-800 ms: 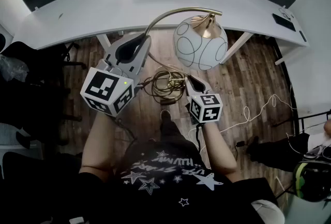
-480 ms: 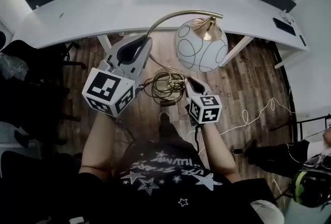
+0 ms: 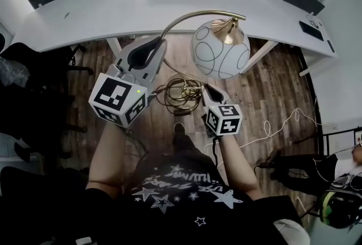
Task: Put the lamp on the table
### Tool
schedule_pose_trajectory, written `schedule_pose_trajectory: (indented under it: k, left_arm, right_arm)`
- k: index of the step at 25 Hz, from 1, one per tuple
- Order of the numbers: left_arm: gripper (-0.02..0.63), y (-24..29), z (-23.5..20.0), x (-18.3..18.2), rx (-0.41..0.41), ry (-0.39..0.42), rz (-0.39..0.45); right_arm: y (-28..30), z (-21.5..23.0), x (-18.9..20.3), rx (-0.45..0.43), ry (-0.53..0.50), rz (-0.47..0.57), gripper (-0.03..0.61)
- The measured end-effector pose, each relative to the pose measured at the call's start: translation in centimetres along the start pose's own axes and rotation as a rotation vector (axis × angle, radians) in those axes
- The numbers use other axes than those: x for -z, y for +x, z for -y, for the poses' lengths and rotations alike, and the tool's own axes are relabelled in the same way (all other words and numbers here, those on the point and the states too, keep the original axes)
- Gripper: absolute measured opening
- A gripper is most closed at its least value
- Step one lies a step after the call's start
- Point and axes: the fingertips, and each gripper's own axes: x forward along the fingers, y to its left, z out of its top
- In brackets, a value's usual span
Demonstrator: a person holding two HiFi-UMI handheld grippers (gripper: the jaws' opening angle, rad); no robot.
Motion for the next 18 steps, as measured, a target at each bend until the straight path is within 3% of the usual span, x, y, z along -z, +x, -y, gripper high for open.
schedule_pose_trajectory:
  k: [10, 18]
  left_arm:
    - [0.031, -0.7, 0.6, 0.6, 0.002, 0.004, 0.009]
    - [0.031, -1.2, 1.9, 0.5, 0.019, 0.062, 0.034]
  right_arm:
    - [0.2, 0.1, 0.6, -0.01, -0.002, 0.014, 0.038]
    - [0.2, 0.1, 1.0, -0.013, -0.003, 0.069, 0.038]
